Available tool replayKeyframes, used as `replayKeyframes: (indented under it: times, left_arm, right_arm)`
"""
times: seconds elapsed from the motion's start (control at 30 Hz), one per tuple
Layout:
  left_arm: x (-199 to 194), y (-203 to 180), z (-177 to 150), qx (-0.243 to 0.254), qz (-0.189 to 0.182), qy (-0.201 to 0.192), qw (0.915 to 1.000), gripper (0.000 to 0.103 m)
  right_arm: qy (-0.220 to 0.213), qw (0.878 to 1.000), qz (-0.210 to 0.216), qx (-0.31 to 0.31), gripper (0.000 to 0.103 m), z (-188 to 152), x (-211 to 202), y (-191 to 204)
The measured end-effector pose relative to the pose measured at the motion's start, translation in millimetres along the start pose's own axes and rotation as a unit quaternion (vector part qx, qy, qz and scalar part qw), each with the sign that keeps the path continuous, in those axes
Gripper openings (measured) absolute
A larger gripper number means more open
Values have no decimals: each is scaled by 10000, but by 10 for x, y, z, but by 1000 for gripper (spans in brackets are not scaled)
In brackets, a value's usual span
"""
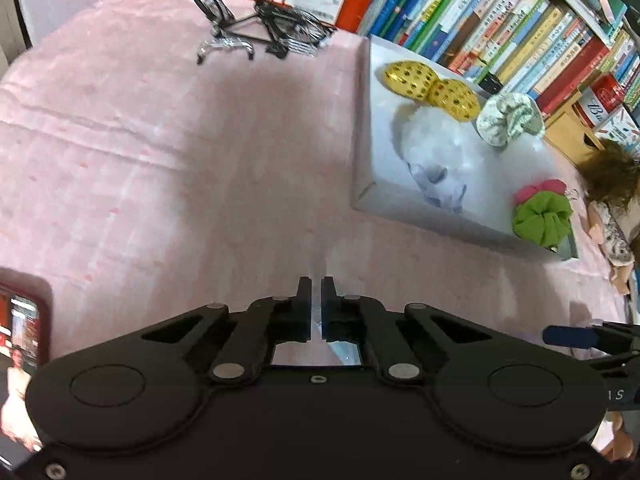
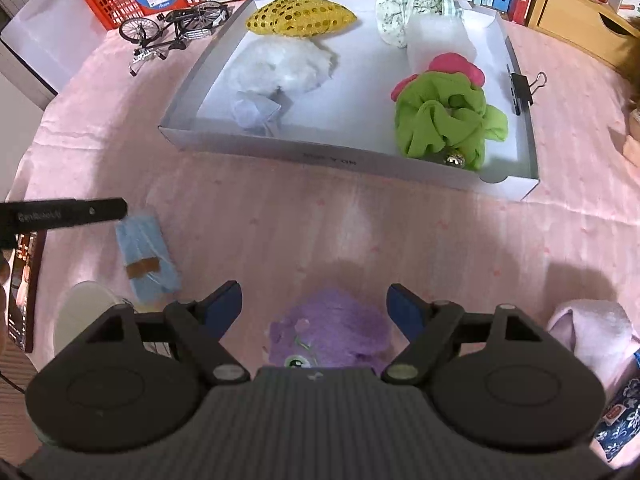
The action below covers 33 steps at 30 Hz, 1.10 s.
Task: Organize soft objects
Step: 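Close right gripper on purple plush while left gripper grasps blue plastic packet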
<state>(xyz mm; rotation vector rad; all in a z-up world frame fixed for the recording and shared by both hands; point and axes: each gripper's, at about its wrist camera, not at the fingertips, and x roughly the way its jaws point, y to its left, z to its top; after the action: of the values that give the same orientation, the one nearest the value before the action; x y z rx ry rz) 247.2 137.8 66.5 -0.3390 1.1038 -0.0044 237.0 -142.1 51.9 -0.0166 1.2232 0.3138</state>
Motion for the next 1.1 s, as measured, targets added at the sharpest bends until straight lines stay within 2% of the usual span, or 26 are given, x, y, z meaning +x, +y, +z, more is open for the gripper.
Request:
replayKeyframes:
  times: [0.17, 0.3, 0.37, 0.43, 0.5, 0.53, 0.57, 0.73, 0.93, 1.03, 1.1]
  left_arm:
    - [-47, 118, 24, -13, 164, -84, 9998, 3]
    - [-124, 147, 48, 267, 603, -436, 9969, 5]
    - [-127, 192, 52, 82, 459, -327, 9984, 14]
    - [-125, 269, 35, -247, 155, -125, 9995, 18]
    - [-133, 305, 7, -382, 60, -10, 9992, 26]
    - [-137, 306, -18, -396, 64, 16, 9992, 35]
    - [-140, 305, -45, -434, 79, 36, 9990, 39]
    - [-58, 360, -133, -1186, -426, 293, 9916, 40]
    - [66, 371, -166, -1740, -398, 193, 9837, 44]
    - [71, 304, -173, -1593, -265, 80, 9868, 39]
    - [79, 262, -171, -1432, -224, 59, 9894, 26]
  right_arm:
    - [15, 10000, -38, -50, 87, 5, 19, 0]
    - [21, 10000, -27, -44, 87, 10, 29, -9]
    - [33, 10000, -24, -41, 87, 9, 43, -7]
    - [64, 10000, -40, -42, 87, 6, 61, -11]
    - [88, 9999, -43, -37, 87, 6, 80, -15]
    - [93, 9999, -33, -30, 87, 5, 87, -16]
    - [100, 9999, -22, -25, 87, 3, 92, -15]
    - [137, 9999, -32, -25, 88, -1, 115, -7]
    - [189, 9998, -47, -29, 87, -2, 144, -29]
    - [215, 9997, -96, -63, 87, -6, 182, -23]
    - [231, 9997, -86, -76, 87, -13, 202, -15]
